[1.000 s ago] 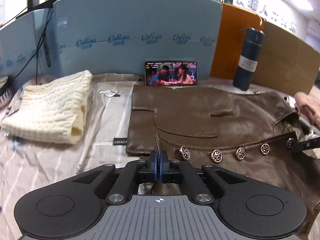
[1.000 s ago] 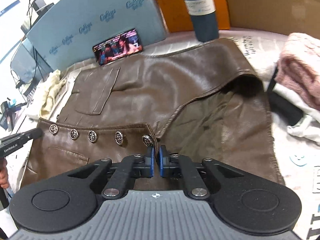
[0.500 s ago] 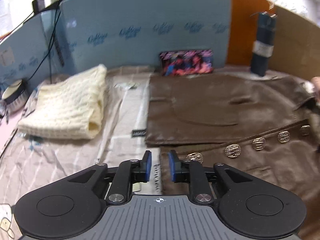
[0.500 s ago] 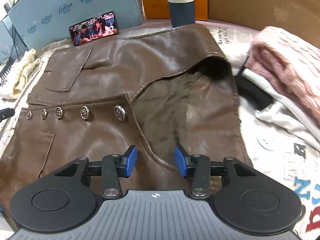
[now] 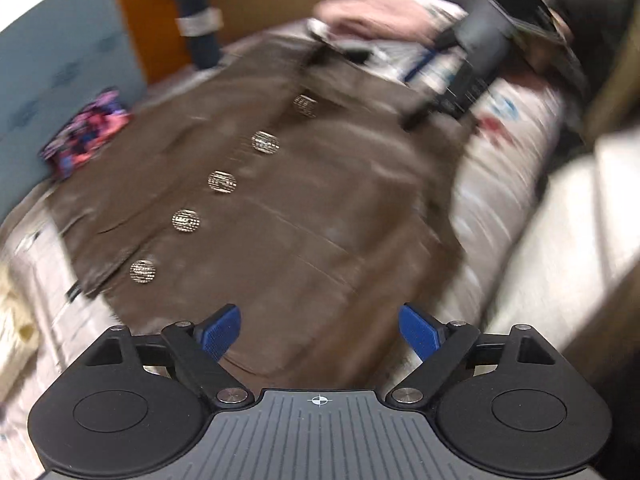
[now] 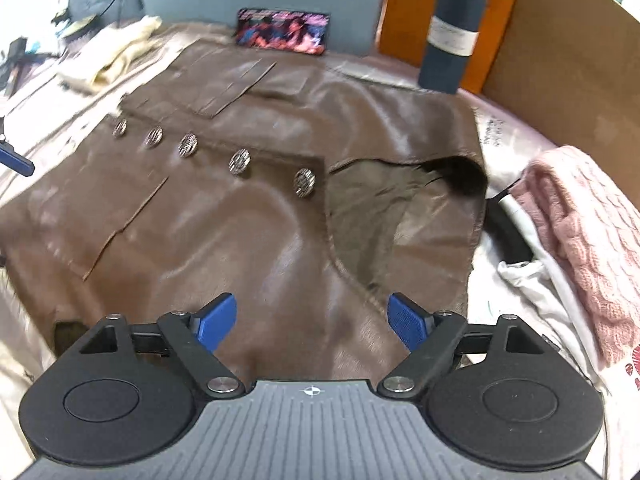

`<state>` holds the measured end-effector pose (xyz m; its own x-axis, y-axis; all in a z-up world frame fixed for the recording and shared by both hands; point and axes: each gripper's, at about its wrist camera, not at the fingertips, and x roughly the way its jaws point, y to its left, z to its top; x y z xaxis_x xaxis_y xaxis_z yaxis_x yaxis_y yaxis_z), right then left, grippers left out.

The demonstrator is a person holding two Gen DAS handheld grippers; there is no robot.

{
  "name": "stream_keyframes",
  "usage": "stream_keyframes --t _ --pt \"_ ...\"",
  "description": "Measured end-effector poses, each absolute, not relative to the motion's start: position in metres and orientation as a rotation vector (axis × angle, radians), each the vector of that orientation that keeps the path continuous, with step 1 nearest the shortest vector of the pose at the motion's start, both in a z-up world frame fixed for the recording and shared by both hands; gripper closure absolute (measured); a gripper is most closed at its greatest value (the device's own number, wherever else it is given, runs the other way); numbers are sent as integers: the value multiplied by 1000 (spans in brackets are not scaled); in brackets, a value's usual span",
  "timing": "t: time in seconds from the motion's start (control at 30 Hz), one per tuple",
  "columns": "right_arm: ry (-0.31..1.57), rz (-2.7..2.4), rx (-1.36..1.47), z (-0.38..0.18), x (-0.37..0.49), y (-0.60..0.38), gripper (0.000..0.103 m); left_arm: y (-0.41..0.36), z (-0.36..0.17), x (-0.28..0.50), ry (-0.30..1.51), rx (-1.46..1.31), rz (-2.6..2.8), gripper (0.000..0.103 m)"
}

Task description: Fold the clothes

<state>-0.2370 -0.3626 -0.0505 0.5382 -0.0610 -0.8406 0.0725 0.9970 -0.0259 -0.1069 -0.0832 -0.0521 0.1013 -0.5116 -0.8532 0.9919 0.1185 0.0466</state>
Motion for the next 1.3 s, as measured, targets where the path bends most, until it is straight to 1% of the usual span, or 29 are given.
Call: stream_keyframes --t 0.1,0.17,0.57,0.63,0.67,0.7,0.73,0.77,0.8,0.9,1.0,1.1,1.13,1.17,1.2,1.23,1.27,1.3 --pt "1016 -56 8 -53 -242 -359 21 -85 -57 -126 796 901 -1359 14" --pt "1025 -49 8 -54 -246 -357 21 -85 -63 -129 797 929 -1350 14" --pt "1105 131 -77 -62 -263 -336 21 -82 -92 -162 517 1036 -1308 16" --pt "1116 180 -101 -64 -262 -326 21 -82 -97 -167 478 1047 -1301 25" --pt "1118 204 -111 -66 -262 -321 21 -83 -95 -165 494 1023 -1300 33" --pt "1118 228 -121 -67 -262 -317 21 -83 -94 -163 511 998 -1299 45" --pt "1119 244 -130 -69 -261 -312 21 -84 -93 -162 528 974 -1298 53" --pt "1118 256 -140 -71 -260 -309 21 -84 -91 -160 545 946 -1297 71" --pt "1113 259 -154 -72 -259 -306 21 -85 -89 -157 566 908 -1298 85" --pt "1085 244 -204 -77 -255 -300 21 -88 -82 -149 599 814 -1286 93" --pt "1074 188 -280 -82 -255 -304 21 -84 -70 -137 631 693 -1257 94" --pt "1060 103 -363 -85 -261 -319 24 -79 -56 -127 621 635 -1235 96" --pt "1052 68 -388 -85 -263 -325 28 -78 -53 -124 618 624 -1232 96" --pt "1043 33 -413 -85 -266 -331 41 -77 -49 -122 617 616 -1232 96" --pt "1040 5 -435 -85 -268 -337 52 -77 -49 -121 624 625 -1246 96" --pt "1040 -8 -448 -85 -270 -343 79 -77 -49 -120 631 634 -1261 97" --pt "1060 12 -441 -83 -273 -348 99 -77 -49 -120 641 644 -1278 97" --pt "1103 60 -425 -79 -274 -352 99 -77 -49 -121 670 658 -1307 98"
